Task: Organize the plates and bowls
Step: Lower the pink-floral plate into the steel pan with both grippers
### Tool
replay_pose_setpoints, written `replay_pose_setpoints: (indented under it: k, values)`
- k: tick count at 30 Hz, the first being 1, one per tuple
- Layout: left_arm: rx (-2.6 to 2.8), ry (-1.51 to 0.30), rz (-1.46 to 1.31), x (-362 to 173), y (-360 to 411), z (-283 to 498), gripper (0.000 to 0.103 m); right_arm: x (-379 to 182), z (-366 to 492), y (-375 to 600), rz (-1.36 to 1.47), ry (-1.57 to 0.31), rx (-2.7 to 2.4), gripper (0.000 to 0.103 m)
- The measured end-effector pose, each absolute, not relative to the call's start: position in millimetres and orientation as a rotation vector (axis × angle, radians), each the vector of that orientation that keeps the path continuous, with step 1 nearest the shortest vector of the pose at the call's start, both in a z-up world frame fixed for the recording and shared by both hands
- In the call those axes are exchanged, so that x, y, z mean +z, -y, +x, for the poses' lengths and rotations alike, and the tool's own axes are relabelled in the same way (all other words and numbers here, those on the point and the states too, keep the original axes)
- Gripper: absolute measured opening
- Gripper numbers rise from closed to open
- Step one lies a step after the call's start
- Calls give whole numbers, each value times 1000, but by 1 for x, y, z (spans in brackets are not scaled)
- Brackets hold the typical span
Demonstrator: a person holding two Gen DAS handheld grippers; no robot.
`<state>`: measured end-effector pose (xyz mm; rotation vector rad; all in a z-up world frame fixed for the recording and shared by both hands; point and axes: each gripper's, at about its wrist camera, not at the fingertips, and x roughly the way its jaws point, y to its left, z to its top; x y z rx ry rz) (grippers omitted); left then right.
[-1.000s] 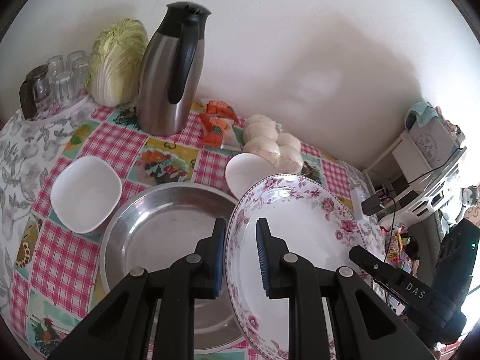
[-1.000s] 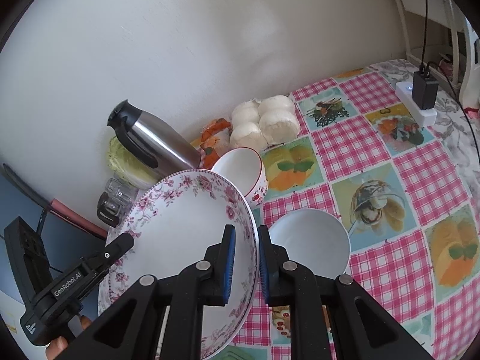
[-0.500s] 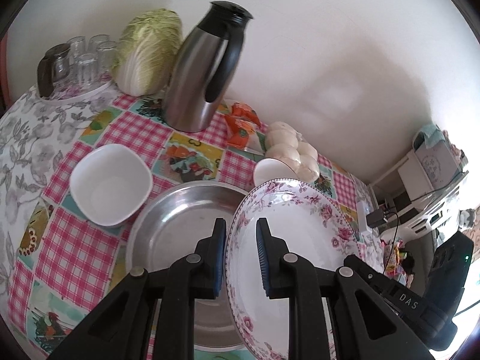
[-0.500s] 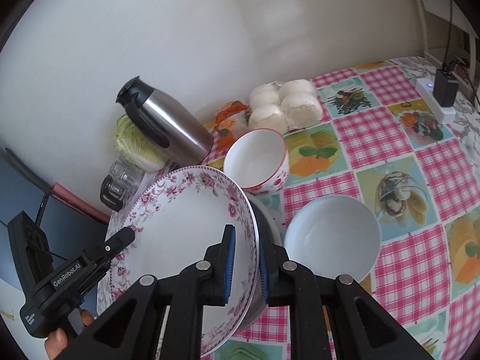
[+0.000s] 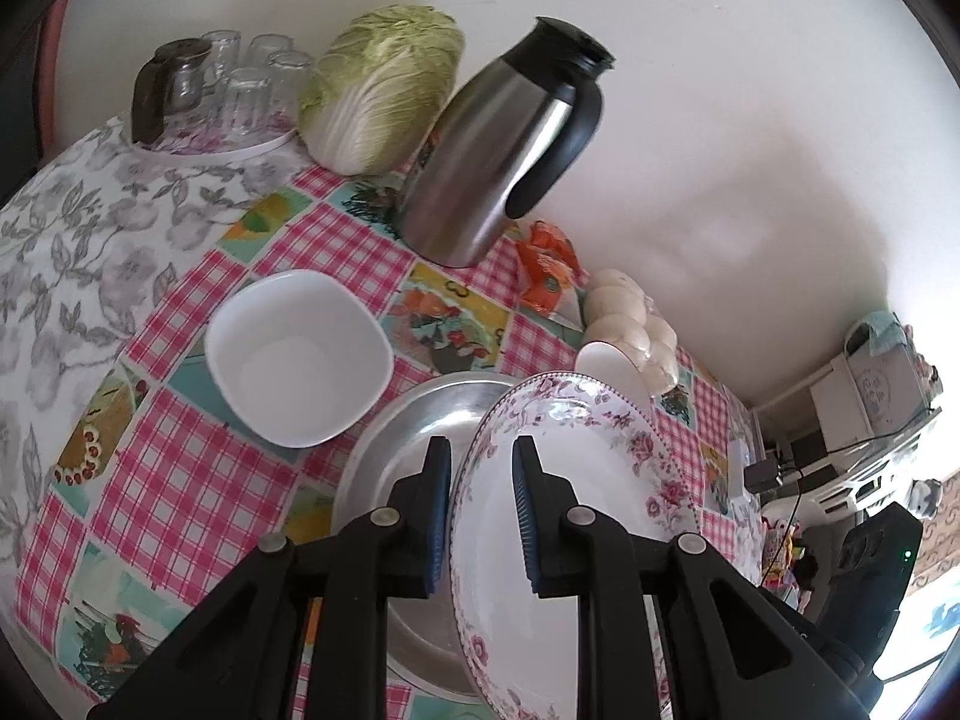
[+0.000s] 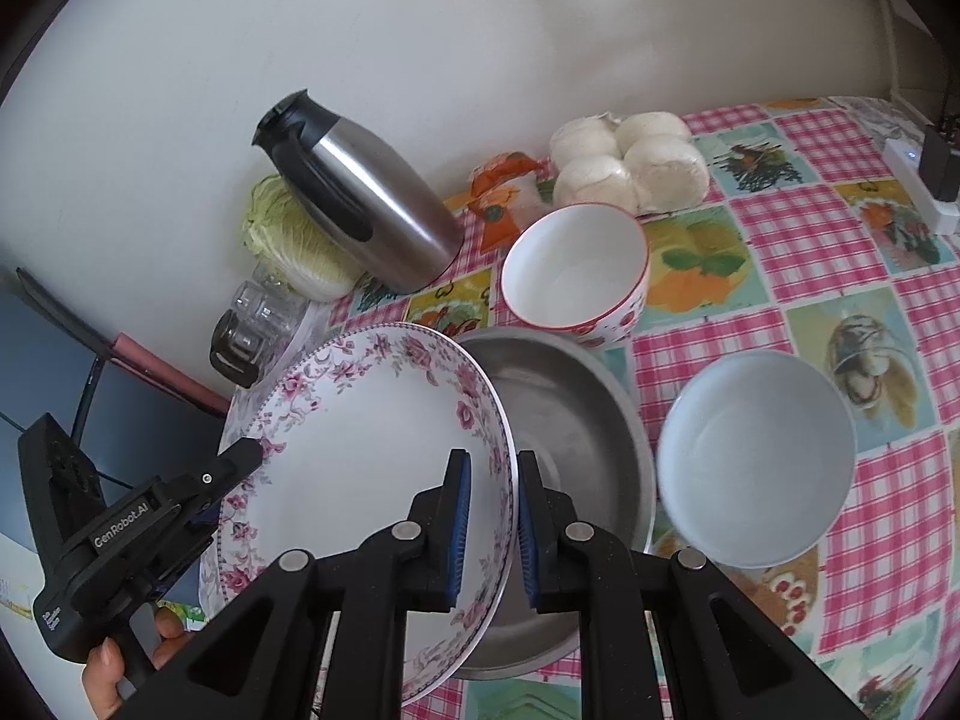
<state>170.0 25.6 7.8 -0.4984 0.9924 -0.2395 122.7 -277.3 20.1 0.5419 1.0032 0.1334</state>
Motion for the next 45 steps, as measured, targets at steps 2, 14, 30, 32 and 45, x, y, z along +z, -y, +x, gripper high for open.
replay_pose_setpoints:
  k: [2,14,30,32,45]
  values:
    - [-234,-996,-502,6,-28,171,21,18,124,275,545,-1009,135,16]
    - [-191,-1060,-488,-16,-29,182,21,-4,136,269,551,-1061,133,18]
    - [-192,-1169,-473,-51,-15,194,21,-38,141,284,577,-1138,90,18]
    - [-194,-1179,-478,-55,-14,195,21,-40,141,285,576,-1144,85,18]
    - [-178,-1213,-459,-72,-11,201,21,-60,144,287,575,-1189,55,18]
